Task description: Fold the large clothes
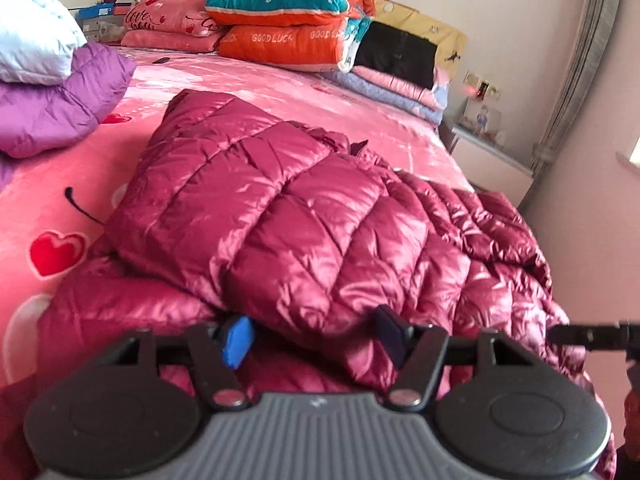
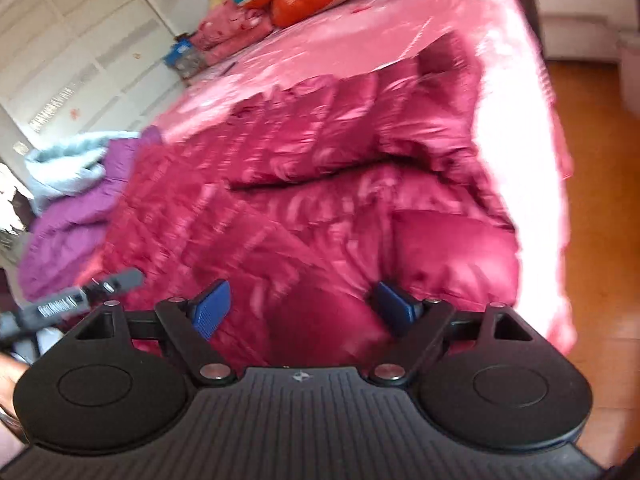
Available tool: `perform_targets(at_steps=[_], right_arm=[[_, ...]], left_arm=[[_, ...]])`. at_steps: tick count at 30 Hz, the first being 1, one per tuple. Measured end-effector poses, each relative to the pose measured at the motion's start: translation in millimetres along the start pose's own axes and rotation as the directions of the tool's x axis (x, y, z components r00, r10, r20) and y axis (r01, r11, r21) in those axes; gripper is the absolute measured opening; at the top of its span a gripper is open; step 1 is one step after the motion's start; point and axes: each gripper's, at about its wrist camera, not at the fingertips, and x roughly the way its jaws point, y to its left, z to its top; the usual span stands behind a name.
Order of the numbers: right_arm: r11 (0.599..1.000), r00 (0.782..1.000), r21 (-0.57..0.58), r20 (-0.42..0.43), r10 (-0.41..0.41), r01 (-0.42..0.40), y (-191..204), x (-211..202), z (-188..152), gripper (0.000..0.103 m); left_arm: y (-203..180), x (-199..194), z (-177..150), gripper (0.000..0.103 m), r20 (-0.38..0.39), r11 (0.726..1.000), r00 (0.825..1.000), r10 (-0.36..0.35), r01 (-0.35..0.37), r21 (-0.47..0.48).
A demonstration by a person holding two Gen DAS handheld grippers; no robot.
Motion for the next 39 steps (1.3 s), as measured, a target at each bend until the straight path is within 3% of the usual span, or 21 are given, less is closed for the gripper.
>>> perform_targets(at_steps=[5, 10, 15, 17, 19, 20, 24, 27, 32, 36, 39], right_arm=[[0.996, 0.997, -0.049, 0.023, -0.071, 0.072, 11, -20, -15, 0.101], [0.998, 0.999, 0.056, -0.035, -0.039, 0.041, 7, -14, -33, 0.103], [0.984, 1.0, 0.179, -0.006, -0.01, 0.011, 5, -7, -34, 0.103], [0.99, 0.999, 0.134, 0.021, -0.044, 0.04, 17, -7, -31, 0.102], [0.997, 0.996, 0.018, 0.05, -0.076, 0.075, 37, -6, -29, 0.1], [0.996, 0.995, -0.04, 0.061, -0.081, 0.084, 46, -4, -30, 0.094], [0.983, 0.995, -0.153, 0.03, -0.096, 0.099, 61, 14, -30, 0.04], [0.974, 0.992, -0.193, 0.068, -0.109, 0.12, 70, 17, -22, 0.023], [0.943, 0.97, -0.269, 0.197, -0.145, 0.195, 93, 16, 12, 0.018], [0.906, 0.925, -0.325, 0.347, -0.152, 0.271, 111, 6, 60, 0.017], [0.881, 0.879, -0.324, 0.439, -0.183, 0.345, 108, 6, 95, 0.016]], left_arm=[[6, 12, 5, 0.066, 0.031, 0.997, 0.996, -0.078, 0.078, -0.016], [11, 18, 7, 0.068, 0.048, 0.992, 0.991, -0.122, 0.123, -0.026], [14, 19, 8, 0.068, 0.055, 0.987, 0.987, -0.15, 0.153, -0.055], [13, 18, 7, 0.069, 0.057, 0.986, 0.986, -0.157, 0.16, -0.048], [14, 18, 8, 0.069, 0.061, 0.985, 0.985, -0.164, 0.167, -0.048], [15, 18, 8, 0.07, 0.065, 0.983, 0.983, -0.169, 0.173, -0.056], [17, 19, 8, 0.07, 0.075, 0.979, 0.98, -0.186, 0.191, -0.076], [16, 18, 8, 0.07, 0.079, 0.98, 0.98, -0.183, 0.188, -0.069], [17, 16, 14, 0.07, 0.114, 0.984, 0.98, -0.163, 0.17, -0.049], [26, 13, 17, 0.075, 0.147, 0.985, 0.978, -0.15, 0.161, -0.068], [27, 17, 17, 0.075, 0.145, 0.988, 0.981, -0.127, 0.138, -0.07]])
